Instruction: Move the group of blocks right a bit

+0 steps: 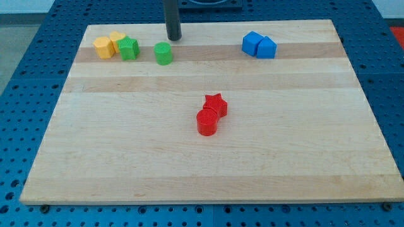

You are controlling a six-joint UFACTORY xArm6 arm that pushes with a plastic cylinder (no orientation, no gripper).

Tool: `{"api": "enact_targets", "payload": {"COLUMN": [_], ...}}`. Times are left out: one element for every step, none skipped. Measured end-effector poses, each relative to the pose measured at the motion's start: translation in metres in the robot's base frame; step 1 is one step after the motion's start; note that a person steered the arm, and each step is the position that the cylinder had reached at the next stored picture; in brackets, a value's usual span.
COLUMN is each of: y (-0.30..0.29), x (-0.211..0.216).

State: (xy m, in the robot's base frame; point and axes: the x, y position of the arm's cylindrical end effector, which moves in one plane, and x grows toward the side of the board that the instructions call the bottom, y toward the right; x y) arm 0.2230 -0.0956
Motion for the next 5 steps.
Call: {"api": "enact_targets", "payload": {"y": [-0.043, -0.095, -0.144, -0.170, -0.177], "x": [-0.010, -0.010, -0.010, -0.002, 0.025]}}
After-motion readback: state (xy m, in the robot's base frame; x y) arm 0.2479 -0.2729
